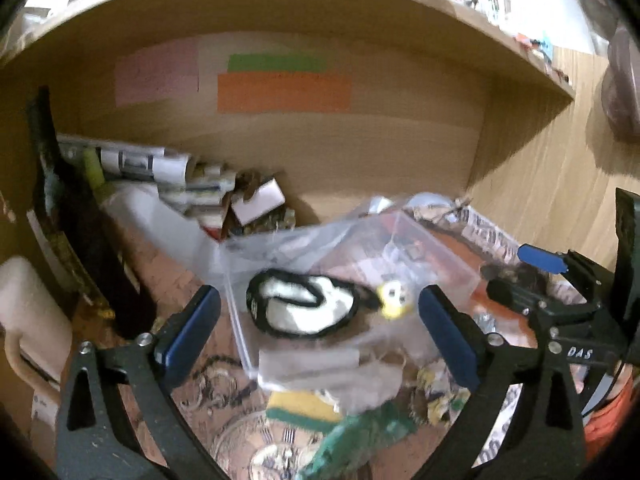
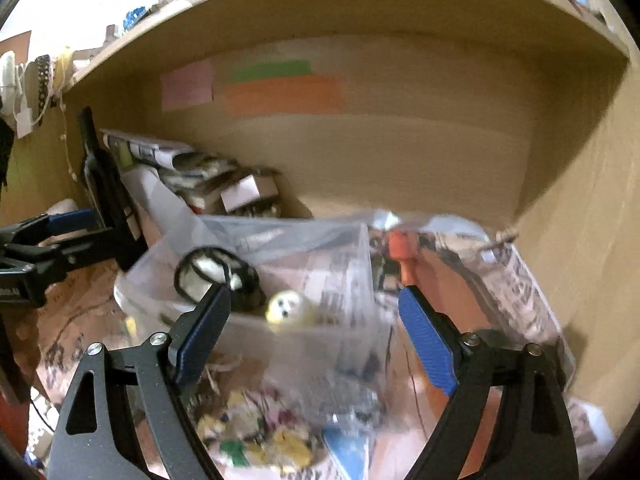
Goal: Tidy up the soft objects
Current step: 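Grasp the white cloth with the left tool while the right tool grasps the bagged steel wool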
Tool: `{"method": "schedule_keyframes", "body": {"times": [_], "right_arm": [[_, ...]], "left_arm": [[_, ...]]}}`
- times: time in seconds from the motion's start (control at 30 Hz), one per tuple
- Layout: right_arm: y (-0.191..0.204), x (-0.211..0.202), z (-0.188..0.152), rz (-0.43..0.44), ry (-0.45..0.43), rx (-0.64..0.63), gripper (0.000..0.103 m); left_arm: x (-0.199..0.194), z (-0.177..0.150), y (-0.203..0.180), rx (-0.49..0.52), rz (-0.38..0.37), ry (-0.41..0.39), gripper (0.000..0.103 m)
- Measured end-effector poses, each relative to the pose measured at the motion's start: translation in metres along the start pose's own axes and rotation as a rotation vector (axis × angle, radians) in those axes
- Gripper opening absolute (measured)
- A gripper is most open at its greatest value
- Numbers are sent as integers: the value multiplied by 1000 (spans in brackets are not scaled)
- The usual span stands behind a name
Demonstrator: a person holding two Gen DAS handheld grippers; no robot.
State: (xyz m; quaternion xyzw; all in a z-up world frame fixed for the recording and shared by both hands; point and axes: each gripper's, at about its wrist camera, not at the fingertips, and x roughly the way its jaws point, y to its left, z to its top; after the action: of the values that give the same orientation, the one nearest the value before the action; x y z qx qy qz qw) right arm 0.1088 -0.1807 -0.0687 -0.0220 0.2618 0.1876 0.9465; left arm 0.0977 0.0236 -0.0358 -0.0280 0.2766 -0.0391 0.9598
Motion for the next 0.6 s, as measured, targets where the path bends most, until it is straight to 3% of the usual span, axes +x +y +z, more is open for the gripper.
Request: {"method": "schedule_keyframes", "body": {"times": [0.37,0.6], "right_arm": [[-12,33,-49,5,200,77,85],[-19,49,-59,5,270,118,85]], "left_arm": [[36,-59,10,-103,-37,166,102],[53,-64,9,-167,-62,190,102]]}}
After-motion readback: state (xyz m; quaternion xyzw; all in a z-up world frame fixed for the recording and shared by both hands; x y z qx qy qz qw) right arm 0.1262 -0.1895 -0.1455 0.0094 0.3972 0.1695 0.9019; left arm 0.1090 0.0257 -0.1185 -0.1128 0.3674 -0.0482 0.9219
